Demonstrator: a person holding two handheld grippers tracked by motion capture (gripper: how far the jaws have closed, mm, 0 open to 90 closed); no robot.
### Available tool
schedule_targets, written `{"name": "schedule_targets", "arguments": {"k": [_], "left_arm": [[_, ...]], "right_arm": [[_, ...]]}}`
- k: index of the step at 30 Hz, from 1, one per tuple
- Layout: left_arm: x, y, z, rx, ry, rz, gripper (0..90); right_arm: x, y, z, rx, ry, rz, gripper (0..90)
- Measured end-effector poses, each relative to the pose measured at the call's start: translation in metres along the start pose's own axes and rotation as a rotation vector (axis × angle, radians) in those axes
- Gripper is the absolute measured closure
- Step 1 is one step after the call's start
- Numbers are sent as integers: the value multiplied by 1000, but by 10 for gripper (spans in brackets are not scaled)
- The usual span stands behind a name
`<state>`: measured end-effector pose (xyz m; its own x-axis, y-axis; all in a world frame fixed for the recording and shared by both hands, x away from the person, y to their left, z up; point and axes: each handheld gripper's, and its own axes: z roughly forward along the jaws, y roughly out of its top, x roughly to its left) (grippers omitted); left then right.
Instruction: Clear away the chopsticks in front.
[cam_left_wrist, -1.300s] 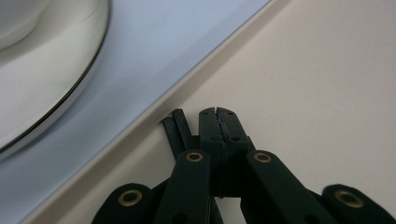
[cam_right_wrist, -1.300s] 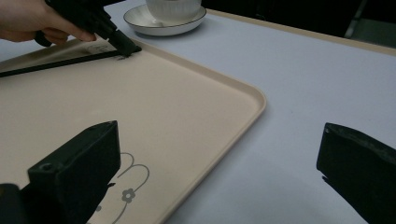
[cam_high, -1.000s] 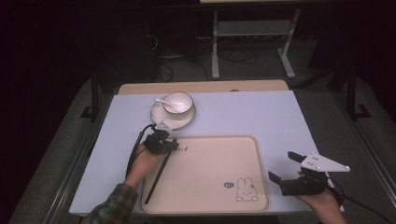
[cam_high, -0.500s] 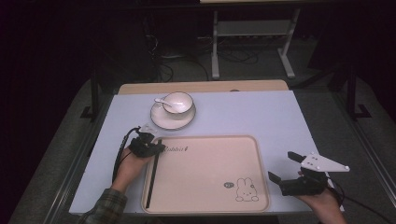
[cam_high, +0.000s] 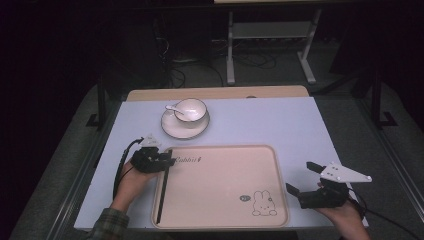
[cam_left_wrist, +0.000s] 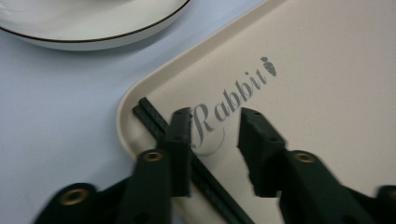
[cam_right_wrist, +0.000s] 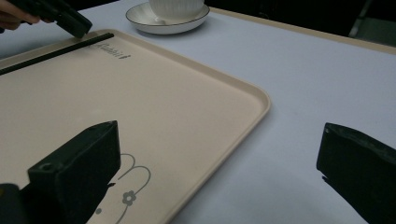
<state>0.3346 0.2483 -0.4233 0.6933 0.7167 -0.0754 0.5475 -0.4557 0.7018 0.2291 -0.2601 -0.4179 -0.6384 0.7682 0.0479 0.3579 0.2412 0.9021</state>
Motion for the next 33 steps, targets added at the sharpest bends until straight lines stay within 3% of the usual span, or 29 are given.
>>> {"name": "schedule_targets", "arguments": {"k": [7, 20, 27, 33], "left_arm": [[-8, -19, -27, -68, -1, 2, 392], [-9, -53, -58, -133, 16, -26, 169], [-11, -68, -69, -155, 25, -22, 157], [-10, -69, -68, -151, 24, -21, 157]], "right_arm": [[1, 3, 6, 6, 10, -6, 0], [1, 2, 4, 5, 5, -4, 0], [1, 1, 4, 6, 1, -2, 0], [1, 1, 4, 8, 2, -8, 0]]}}
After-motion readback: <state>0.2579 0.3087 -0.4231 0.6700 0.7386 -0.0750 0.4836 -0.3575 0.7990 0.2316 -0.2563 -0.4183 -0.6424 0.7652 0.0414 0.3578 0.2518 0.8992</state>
